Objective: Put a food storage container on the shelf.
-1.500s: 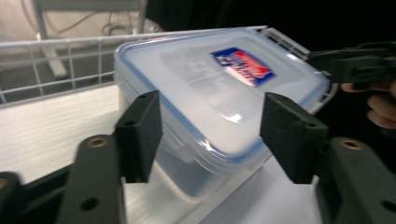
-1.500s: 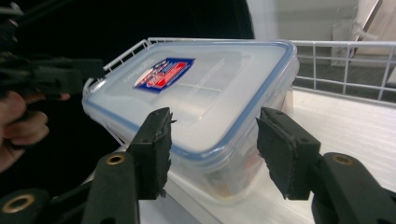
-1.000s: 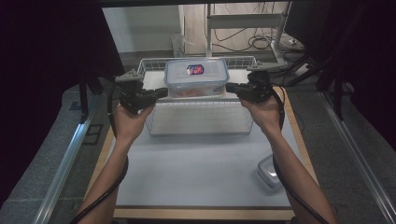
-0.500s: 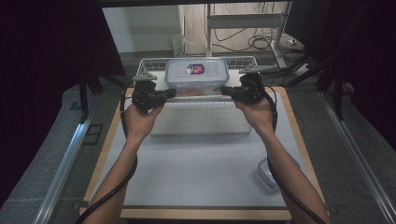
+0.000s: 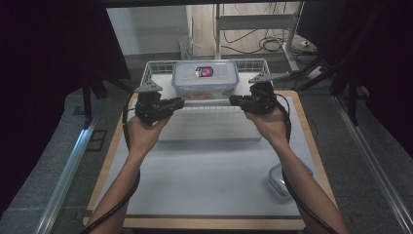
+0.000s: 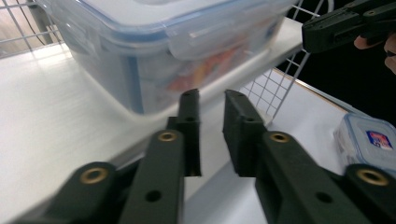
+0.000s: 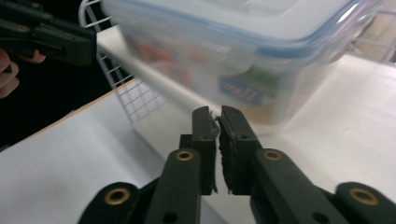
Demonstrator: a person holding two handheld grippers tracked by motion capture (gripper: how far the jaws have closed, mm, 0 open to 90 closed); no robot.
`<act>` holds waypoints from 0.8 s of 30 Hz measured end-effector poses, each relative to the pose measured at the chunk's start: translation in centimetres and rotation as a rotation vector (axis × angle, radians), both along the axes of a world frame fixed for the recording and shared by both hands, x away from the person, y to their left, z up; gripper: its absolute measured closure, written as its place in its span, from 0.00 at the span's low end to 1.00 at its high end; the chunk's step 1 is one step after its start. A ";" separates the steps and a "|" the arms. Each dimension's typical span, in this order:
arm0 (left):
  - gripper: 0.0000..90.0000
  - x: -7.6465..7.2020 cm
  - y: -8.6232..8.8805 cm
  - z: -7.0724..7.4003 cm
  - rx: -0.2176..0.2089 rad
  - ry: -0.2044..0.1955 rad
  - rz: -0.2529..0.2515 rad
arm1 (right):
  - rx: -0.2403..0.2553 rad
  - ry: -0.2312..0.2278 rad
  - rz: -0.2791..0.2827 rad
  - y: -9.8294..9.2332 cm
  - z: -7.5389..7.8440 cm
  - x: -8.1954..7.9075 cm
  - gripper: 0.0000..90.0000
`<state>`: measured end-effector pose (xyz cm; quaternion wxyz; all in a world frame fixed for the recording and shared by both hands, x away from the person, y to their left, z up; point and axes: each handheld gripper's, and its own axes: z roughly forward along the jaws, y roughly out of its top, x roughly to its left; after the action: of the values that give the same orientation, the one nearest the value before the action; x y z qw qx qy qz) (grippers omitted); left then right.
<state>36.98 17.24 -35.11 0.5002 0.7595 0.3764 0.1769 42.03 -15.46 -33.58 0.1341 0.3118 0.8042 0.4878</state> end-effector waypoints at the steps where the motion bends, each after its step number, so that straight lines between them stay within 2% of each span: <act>1: 0.81 -0.3 0.0 -0.1 0.002 -0.002 -0.002 | -0.011 -0.003 0.020 0.0 -0.2 -0.6 0.87; 3: 0.78 -1.2 0.0 -0.4 0.016 -0.007 -0.007 | -0.017 -0.005 0.026 0.0 -0.4 -0.9 0.84; 4: 0.73 -1.9 -0.1 -0.7 0.030 -0.008 -0.010 | -0.030 -0.001 0.040 0.0 -0.8 -1.6 0.78; 7: 0.66 -2.7 -0.2 -1.3 0.045 -0.008 -0.016 | -0.040 0.000 0.049 0.0 -1.3 -2.1 0.73; 8: 0.63 -3.4 -0.4 -1.9 0.065 -0.003 -0.020 | -0.060 -0.006 0.056 0.0 -1.9 -2.8 0.67; 9: 0.61 -3.4 -0.4 -1.9 0.065 -0.003 -0.020 | -0.060 -0.006 0.056 0.0 -1.9 -2.8 0.67; 12: 0.56 -4.5 -0.6 -3.1 0.077 0.004 -0.038 | -0.081 -0.001 0.061 -0.3 -2.6 -3.8 0.59; 14: 0.53 -5.1 -0.7 -3.8 0.067 0.010 -0.042 | -0.087 0.016 0.070 -0.5 -3.2 -4.4 0.55; 19: 0.39 -6.6 -1.0 -5.6 0.083 0.035 -0.041 | -0.128 -0.004 0.045 -1.4 -4.7 -6.2 0.41; 22: 0.36 -7.0 -1.2 -6.1 0.087 0.039 -0.048 | -0.140 -0.009 0.031 -1.9 -5.5 -6.9 0.32; 23: 0.36 -7.3 -1.3 -6.4 0.091 0.038 -0.047 | -0.140 -0.009 0.031 -1.9 -5.5 -6.9 0.32; 24: 0.33 -7.6 -1.4 -6.6 0.091 0.038 -0.046 | -0.140 -0.019 0.018 -2.2 -6.0 -7.4 0.27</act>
<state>29.39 15.88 -41.76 0.4619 0.7932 0.3596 0.1679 34.60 -17.68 -39.56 0.1590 0.2898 0.8377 0.4347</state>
